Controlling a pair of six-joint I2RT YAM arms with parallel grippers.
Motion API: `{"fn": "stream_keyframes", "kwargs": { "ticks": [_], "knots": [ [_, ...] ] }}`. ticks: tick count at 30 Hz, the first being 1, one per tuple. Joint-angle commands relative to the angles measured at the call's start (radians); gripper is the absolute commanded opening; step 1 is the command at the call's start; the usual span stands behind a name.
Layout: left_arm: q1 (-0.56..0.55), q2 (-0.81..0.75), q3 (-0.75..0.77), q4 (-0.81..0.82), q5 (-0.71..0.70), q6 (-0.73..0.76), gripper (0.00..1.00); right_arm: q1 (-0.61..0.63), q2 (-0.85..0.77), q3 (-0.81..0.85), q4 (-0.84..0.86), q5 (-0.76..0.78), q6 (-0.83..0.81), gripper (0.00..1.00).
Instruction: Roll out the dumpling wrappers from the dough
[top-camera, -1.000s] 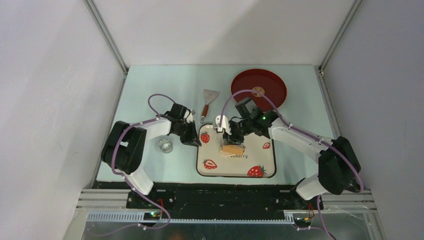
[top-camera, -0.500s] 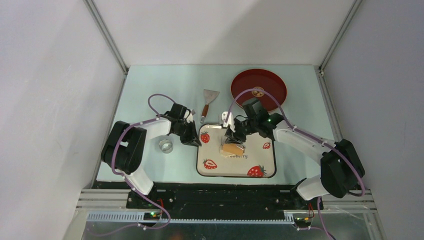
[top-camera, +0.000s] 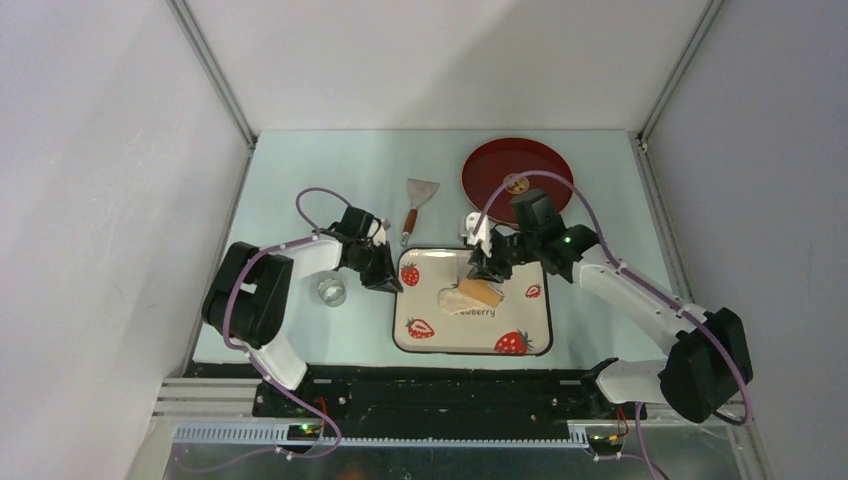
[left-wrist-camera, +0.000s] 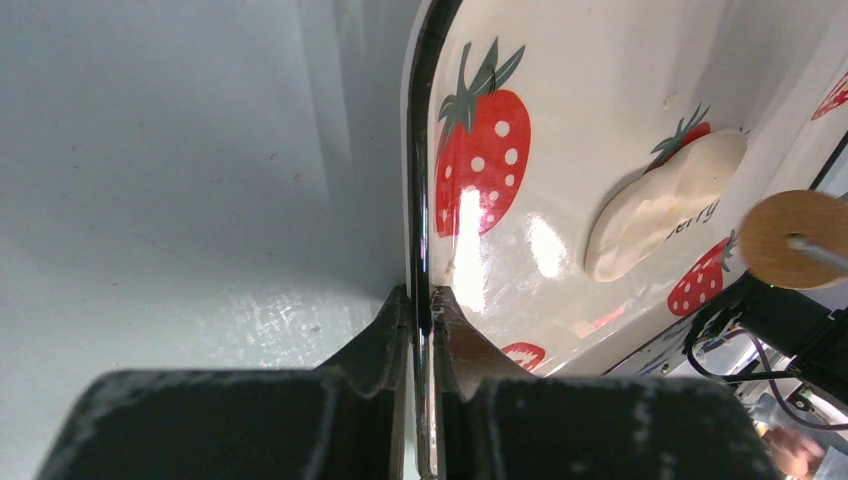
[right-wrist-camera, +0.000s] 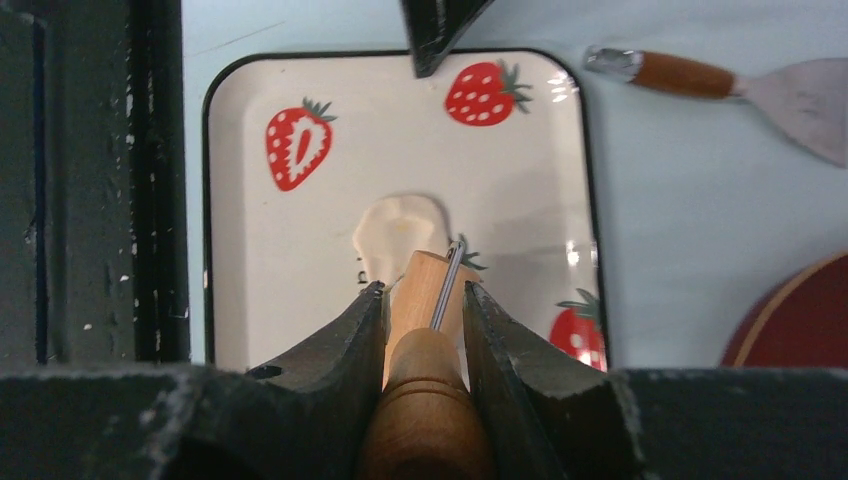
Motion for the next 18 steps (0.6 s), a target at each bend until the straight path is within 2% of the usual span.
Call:
{"fn": "stream_keyframes", "kwargs": {
  "ticks": [1, 18],
  "knots": [
    [-0.009, 0.043, -0.036, -0.065, -0.153, 0.074, 0.00, -0.037, -0.045, 0.089, 0.012, -0.049, 0.005, 0.00],
    [-0.009, 0.047, -0.036, -0.064, -0.154, 0.076, 0.00, -0.004, 0.175, 0.117, 0.008, -0.038, -0.045, 0.00]
  ]
}}
